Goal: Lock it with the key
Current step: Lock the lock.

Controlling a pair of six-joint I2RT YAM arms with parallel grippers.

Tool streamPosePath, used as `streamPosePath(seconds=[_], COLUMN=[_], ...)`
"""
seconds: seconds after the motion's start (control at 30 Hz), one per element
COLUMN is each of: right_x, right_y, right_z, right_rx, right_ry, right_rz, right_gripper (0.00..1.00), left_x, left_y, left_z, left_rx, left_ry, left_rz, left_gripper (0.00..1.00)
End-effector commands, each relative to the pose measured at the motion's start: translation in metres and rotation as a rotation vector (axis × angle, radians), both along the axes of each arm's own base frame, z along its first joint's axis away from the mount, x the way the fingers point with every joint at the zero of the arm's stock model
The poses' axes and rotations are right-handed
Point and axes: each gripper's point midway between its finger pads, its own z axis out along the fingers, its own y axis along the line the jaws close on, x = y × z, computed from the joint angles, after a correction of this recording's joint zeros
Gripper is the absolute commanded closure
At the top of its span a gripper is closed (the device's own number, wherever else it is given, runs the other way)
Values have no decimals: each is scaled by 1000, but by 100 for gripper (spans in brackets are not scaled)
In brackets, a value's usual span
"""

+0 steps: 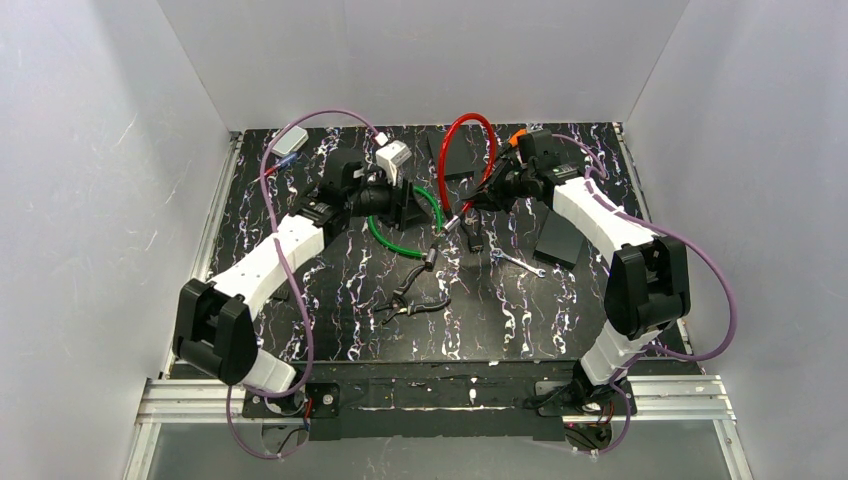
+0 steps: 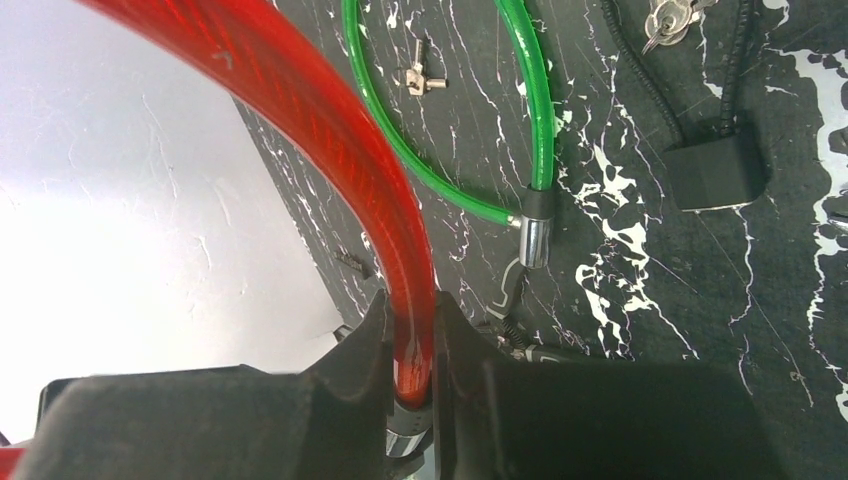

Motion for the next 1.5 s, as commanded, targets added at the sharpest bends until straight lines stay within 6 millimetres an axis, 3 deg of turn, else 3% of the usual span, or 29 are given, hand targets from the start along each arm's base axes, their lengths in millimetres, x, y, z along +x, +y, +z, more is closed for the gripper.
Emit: streamPosePath(seconds=[0.0, 0.27, 0.9, 1.03, 1.27, 1.47], right_x=[11, 14, 11, 10, 8, 6], right_y=[0, 0, 6, 6, 8, 12], right_z=[50, 52, 56, 58, 60, 64], right_rx=[40, 37, 74, 81, 97, 127], right_ry=[-122, -131, -143, -148, -154, -168], right_rz=[-15, -18, 9, 15, 23, 44], right_gripper=[99, 99, 99, 99, 99, 99], left_x=[-16, -42, -30, -27, -28, -35], left_y=[6, 2, -22, -24, -26, -29], left_z=[21, 2, -15, -15, -17, -16], left_rx=[-20, 166, 275, 271, 264, 233], left_ry=[-112, -312, -311, -282, -231, -182], left_rz=[-32, -109, -101, -77, -69, -73], left_gripper=[54, 54, 56, 64, 88, 99])
